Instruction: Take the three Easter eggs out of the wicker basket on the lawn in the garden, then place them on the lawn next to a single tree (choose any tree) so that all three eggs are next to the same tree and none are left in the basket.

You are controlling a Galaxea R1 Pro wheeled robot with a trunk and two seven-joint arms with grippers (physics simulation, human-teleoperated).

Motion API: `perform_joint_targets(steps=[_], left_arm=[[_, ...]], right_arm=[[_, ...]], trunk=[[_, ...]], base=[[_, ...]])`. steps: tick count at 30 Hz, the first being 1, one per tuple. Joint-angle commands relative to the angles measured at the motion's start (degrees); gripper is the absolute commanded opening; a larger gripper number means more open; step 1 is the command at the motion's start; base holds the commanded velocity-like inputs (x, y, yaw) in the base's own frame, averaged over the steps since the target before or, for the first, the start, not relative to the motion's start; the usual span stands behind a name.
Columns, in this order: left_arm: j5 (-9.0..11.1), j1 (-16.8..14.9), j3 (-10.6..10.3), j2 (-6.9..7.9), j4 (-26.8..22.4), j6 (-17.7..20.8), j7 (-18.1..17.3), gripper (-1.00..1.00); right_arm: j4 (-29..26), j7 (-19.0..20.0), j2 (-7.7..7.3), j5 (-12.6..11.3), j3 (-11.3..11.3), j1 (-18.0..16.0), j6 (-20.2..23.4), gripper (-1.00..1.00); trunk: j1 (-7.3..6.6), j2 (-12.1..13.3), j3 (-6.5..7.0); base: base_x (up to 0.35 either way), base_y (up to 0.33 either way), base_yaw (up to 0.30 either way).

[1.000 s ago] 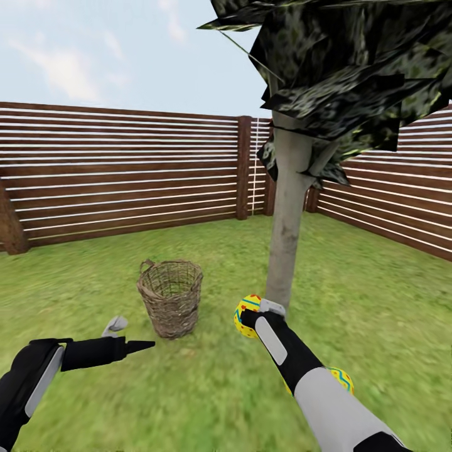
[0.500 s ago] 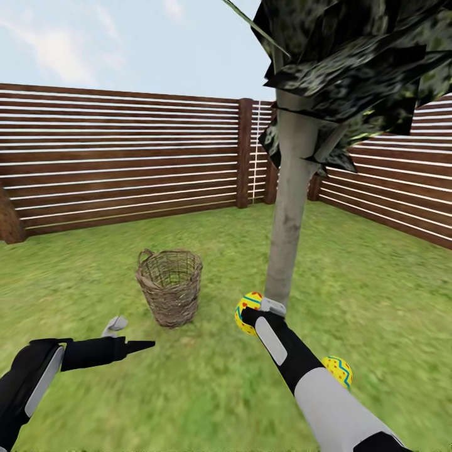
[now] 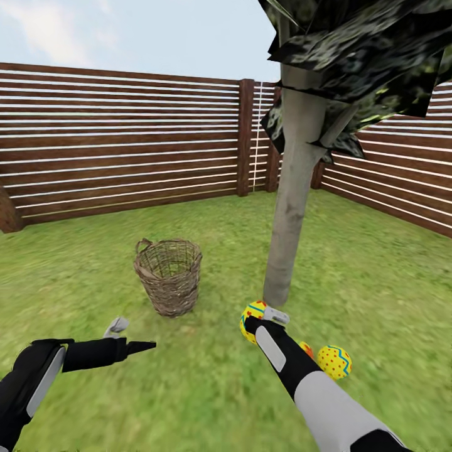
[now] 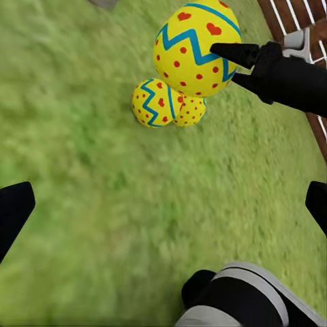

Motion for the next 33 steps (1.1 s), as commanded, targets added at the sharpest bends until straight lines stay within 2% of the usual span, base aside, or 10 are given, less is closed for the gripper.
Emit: perform_joint_targets(steps=[1,7,10,13,27,33], left_arm=[[0.00,-0.04,-0.20,-0.44,0.23,0.18,0.19,1.00],[0.14,-0.05,0.12,-0.86,0.45,0.17,-0.23,1.00],[0.20,-0.05,0.18,-0.87,0.45,0.27,-0.31,1.00],[0.21,-0.05,0.19,-0.87,0.45,0.34,-0.32,1.00],[0.21,-0.05,0.21,-0.87,0.45,0.35,-0.33,1.00],[0.30,-0.05,0.26,-0.87,0.45,0.35,-0.41,1.00]], right_arm=[[-0.07,-0.30,0.00,-0.18,0.15,-0.03,0.24,-1.00],[-0.26,0.04,0.00,-0.16,0.74,-0.03,0.10,-1.00],[-0.45,0.10,0.00,-0.25,4.82,-0.03,-2.62,-1.00],[-0.69,0.03,0.00,-0.38,6.42,-0.03,-3.91,-1.00],[-0.77,0.03,0.00,-0.45,6.71,-0.03,-4.61,-1.00],[-0.77,0.06,0.00,-0.42,6.85,-0.03,-4.66,-1.00]], trunk=[[0.01,-0.04,-0.28],[0.16,-0.12,-1.61],[0.24,-0.16,-2.28],[0.32,-0.20,-2.94],[0.68,-0.39,-6.04],[0.68,-0.39,-6.04]], base=[[0.000,0.000,0.000],[0.000,0.000,0.000],[0.000,0.000,0.000],[0.000,0.000,0.000],[0.000,0.000,0.000],[0.000,0.000,0.000]])
